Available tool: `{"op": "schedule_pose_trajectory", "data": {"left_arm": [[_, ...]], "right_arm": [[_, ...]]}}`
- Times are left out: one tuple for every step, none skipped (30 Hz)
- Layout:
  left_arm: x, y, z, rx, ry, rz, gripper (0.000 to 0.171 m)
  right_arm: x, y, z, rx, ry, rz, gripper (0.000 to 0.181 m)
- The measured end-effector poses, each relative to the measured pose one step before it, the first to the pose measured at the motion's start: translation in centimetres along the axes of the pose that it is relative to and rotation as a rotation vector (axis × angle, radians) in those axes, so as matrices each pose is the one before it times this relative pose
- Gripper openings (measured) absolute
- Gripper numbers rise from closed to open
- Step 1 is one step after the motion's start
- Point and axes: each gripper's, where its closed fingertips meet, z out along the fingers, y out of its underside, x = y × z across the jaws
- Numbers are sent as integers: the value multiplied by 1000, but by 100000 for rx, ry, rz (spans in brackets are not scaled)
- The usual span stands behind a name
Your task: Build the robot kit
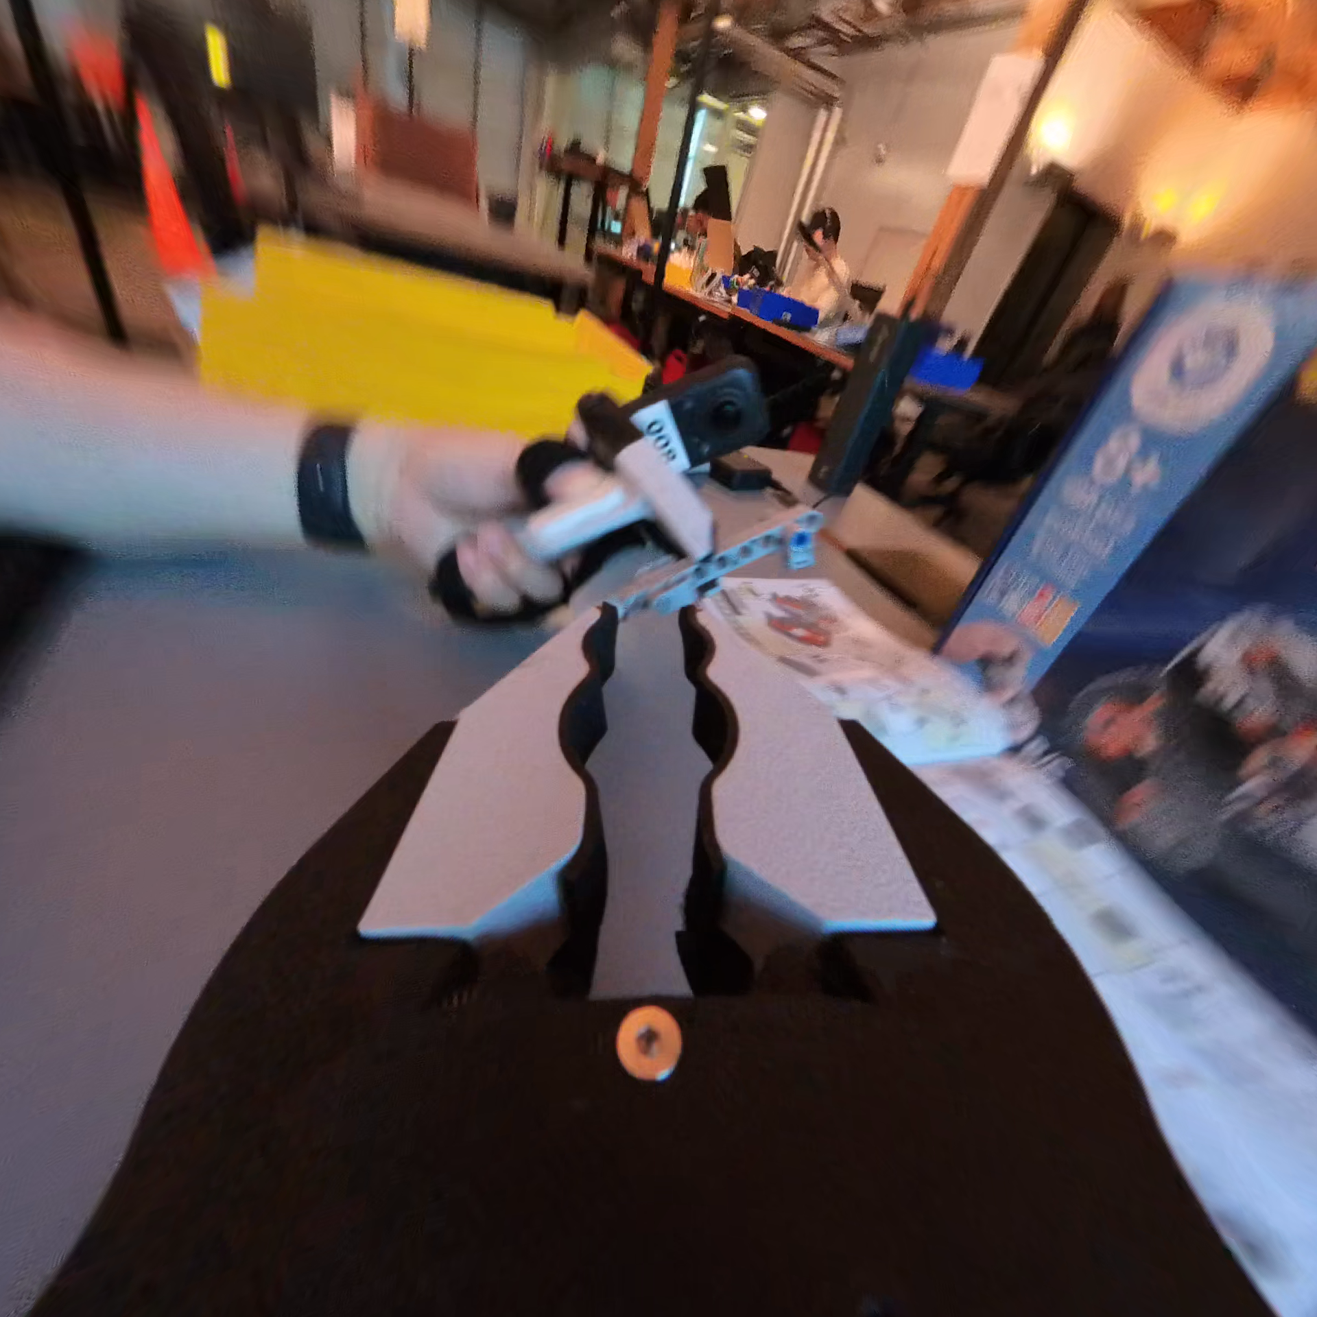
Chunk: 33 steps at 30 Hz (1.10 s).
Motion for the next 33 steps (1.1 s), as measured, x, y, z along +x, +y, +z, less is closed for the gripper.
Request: {"op": "schedule_pose_trajectory", "data": {"left_arm": [[121, 87, 234, -627, -508, 2799, 4], [163, 15, 240, -294, -418, 2678, 4], [74, 25, 206, -280, -1092, 2827, 4], [73, 27, 181, -206, -989, 2876, 4], [93, 41, 178, -405, -723, 2305, 4], [-17, 107, 165, -796, -1189, 1793, 4], [-48, 106, 144, -711, -1361, 1659, 4], [-4, 110, 146, -721, -846, 1381, 4], [38, 97, 124, -672, -426, 860, 4], [32, 64, 93, -479, -210, 425, 4], [8, 48, 79, -185, -177, 261, 4], [92, 64, 63, -260, 410, 349, 4], [-16, 8, 6, -103, -281, 158, 4], [-100, 7, -26, -116, -805, 334, 4], [-60, 48, -12, -346, -527, 595, 4], [-21, 78, 7, -495, -340, 508, 4], [-76, 53, 33, -402, -690, 175, 4], [-52, 50, 43, -233, -514, 90, 4], [35, 23, 47, -48, 48, 178, 4], [-37, 9, 27, -54, -420, 74, 4], [-55, 23, 9, -162, -473, 242, 4], [88, 86, 9, -610, 309, 542, 4], [88, 78, 14, -723, 150, 922, 4], [65, 3, 24, -351, -470, 1617, 4], [134, 19, 72, -384, -430, 2207, 4], [119, 32, 86, -595, -620, 2316, 4], [25, 31, 64, -555, -1222, 2278, 4], [32, 9, 46, -317, -1010, 2040, 4], [92, -19, 44, -32, -409, 2008, 4], [99, -8, 19, -78, -326, 2308, 4], [93, -29, 27, -81, -460, 2587, 4], [183, -45, 53, 34, -53, 2560, 4], [197, -29, 94, -56, -208, 2619, 4]], "right_arm": [[1070, -369, -24, 619, 0, 20377, 21], [875, -120, 6, -757, -739, 18535, 23], [30, -266, -57, 834, -5688, 14390, 24], [129, -146, -97, 888, -4080, 11180, 22], [251, 80, -53, -10, -2236, 8461, 22], [-113, 162, 30, -527, -3813, 6029, 19], [-32, 510, 188, -2800, -2524, 4713, 19], [81, 716, 296, -4094, -1110, 3674, 21], [-17, 590, 315, -2940, -1143, 2336, 21], [-22, 459, 276, -1653, -919, 1744, 21], [-191, 323, 203, -961, -2057, 1916, 12], [-284, 65, 78, 614, -2743, 2267, 7], [113, -21, -4, 888, -281, 2949, 7], [116, -17, -29, 430, -415, 2572, 7], [30, 38, -17, -77, -952, 2018, 7], [-37, -42, -31, 494, -1390, 2203, 9], [-2, -57, -37, 482, -1216, 2551, 11], [32, -43, -24, 275, -1029, 2339, 11], [92, 25, -38, -83, -380, 1585, 7], [72, -31, -42, 398, -237, 1250, 7], [43, -5, -30, 216, -685, 1820, 7], [-97, 142, 18, -747, -2023, 3113, 7], [-48, 78, -6, -321, -2147, 4779, 7], [-55, -4, -32, 349, -2511, 5430, 7], [-105, 70, -33, -239, -3271, 5612, 7], [-49, 37, -56, -45, -2676, 4840, 7], [27, 1, -55, 459, -1777, 4196, 7], [-19, -2, -43, 433, -1744, 3993, 7], [-72, 28, -8, 245, -1561, 3491, 8], [-43, 46, -6, 115, -1171, 3566, 8], [-66, -3, -34, 284, -1139, 3629, 8], [-76, -7, -45, 350, -1453, 3810, 7], [-109, 72, -46, -80, -1935, 4243, 7]]}}
